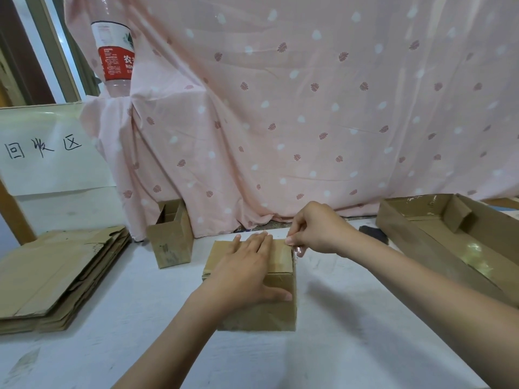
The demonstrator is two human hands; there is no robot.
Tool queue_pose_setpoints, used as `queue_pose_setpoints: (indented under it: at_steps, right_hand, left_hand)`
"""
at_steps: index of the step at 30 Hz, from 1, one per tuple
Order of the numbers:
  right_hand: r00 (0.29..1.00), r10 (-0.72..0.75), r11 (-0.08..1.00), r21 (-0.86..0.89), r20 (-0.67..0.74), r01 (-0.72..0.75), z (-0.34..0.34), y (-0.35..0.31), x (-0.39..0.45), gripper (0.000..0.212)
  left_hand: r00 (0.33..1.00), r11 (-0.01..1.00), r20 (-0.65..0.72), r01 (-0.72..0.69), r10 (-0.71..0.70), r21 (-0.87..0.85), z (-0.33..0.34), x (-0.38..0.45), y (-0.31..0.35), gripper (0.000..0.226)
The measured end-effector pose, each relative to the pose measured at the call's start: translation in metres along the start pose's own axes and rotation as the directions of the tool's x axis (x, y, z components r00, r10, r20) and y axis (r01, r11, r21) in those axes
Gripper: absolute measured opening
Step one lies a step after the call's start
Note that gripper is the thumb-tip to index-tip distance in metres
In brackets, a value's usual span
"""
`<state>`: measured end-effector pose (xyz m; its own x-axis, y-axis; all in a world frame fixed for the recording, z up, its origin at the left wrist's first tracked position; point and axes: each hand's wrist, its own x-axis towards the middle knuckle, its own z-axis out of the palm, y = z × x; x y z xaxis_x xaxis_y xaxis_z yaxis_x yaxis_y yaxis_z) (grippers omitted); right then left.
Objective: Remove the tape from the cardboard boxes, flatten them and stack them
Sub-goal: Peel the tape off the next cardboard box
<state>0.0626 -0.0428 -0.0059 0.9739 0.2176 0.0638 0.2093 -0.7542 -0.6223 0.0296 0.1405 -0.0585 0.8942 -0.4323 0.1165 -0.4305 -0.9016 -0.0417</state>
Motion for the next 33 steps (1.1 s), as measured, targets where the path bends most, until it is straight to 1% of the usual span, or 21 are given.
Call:
queue_pose_setpoints:
  at_steps: [3,4,7,9,11,13,16,19,22,24,26,28,30,31,32,33]
  right_hand:
    - [0.998,0.027,0.983,0.18,0.05,-0.036,-0.005,0.008,0.003,0.006]
    - [0.997,0.033,0.976,0.213,0.064,-0.046,-0.006,0.009,0.004,0.005]
    - [0.996,0.035,0.962,0.268,0.077,-0.054,-0.004,0.011,0.005,0.006]
    - [0.999,0.01,0.962,0.271,0.053,-0.024,-0.001,0.013,0.006,0.008]
    - [0.999,-0.048,0.982,0.182,0.024,0.043,0.001,0.014,0.006,0.013]
    - [0.995,-0.092,0.994,0.068,0.045,0.088,-0.003,0.012,0.004,0.019]
    - [0.983,-0.165,0.977,-0.121,0.083,0.174,-0.011,0.005,0.003,0.019]
    - [0.964,-0.216,0.91,-0.326,0.156,0.257,-0.016,-0.008,0.011,0.013]
    - [0.936,-0.249,0.827,-0.448,0.249,0.339,-0.015,-0.019,0.018,0.01]
    - [0.925,-0.266,0.771,-0.516,0.269,0.372,-0.013,-0.022,0.018,0.007]
    - [0.927,-0.274,0.718,-0.586,0.258,0.375,-0.01,-0.023,0.016,0.005]
    - [0.929,-0.274,0.662,-0.652,0.248,0.37,-0.007,-0.022,0.013,0.011]
    - [0.921,-0.296,0.59,-0.709,0.255,0.386,-0.003,-0.019,0.011,0.027]
    - [0.914,-0.307,0.556,-0.729,0.266,0.399,-0.001,-0.018,0.009,0.03]
    - [0.91,-0.313,0.543,-0.735,0.271,0.406,0.0,-0.017,0.009,0.029]
    - [0.914,-0.311,0.564,-0.723,0.261,0.398,0.001,-0.015,0.009,0.025]
  left_hand:
    - [0.999,1.0,-0.049,-0.016,0.016,-0.001,-0.001,0.0,0.002,0.107]
    - [0.998,1.0,-0.058,-0.019,0.019,-0.003,-0.001,0.0,0.003,0.105]
    - [0.998,1.0,-0.056,-0.011,0.011,-0.006,-0.001,-0.001,0.002,0.106]
    - [0.999,1.0,-0.054,-0.004,0.004,0.001,-0.001,-0.001,0.001,0.108]
    - [0.999,1.0,-0.05,0.005,-0.004,0.001,-0.001,0.0,0.001,0.107]
    - [0.999,1.0,-0.044,-0.001,0.001,0.0,-0.002,0.001,0.002,0.105]
    - [0.999,1.0,-0.032,-0.012,0.012,0.005,-0.003,0.003,0.003,0.105]
    - [1.0,1.0,-0.018,-0.016,0.016,0.008,-0.004,0.005,0.004,0.108]
    - [1.0,1.0,-0.017,-0.018,0.018,0.006,-0.005,0.005,0.003,0.107]
    - [1.0,1.0,-0.02,-0.017,0.018,0.01,-0.005,0.004,0.003,0.108]
    - [1.0,1.0,-0.022,-0.018,0.019,0.015,-0.006,0.003,0.004,0.108]
    - [0.999,1.0,-0.026,-0.019,0.019,0.015,-0.007,0.003,0.005,0.106]
    - [1.0,1.0,-0.025,-0.014,0.014,0.012,-0.007,0.004,0.006,0.103]
    - [1.0,1.0,-0.024,-0.012,0.012,0.011,-0.007,0.004,0.007,0.103]
    - [1.0,1.0,-0.023,-0.012,0.012,0.01,-0.007,0.004,0.007,0.104]
    - [1.0,1.0,-0.024,-0.013,0.013,0.008,-0.007,0.004,0.007,0.104]
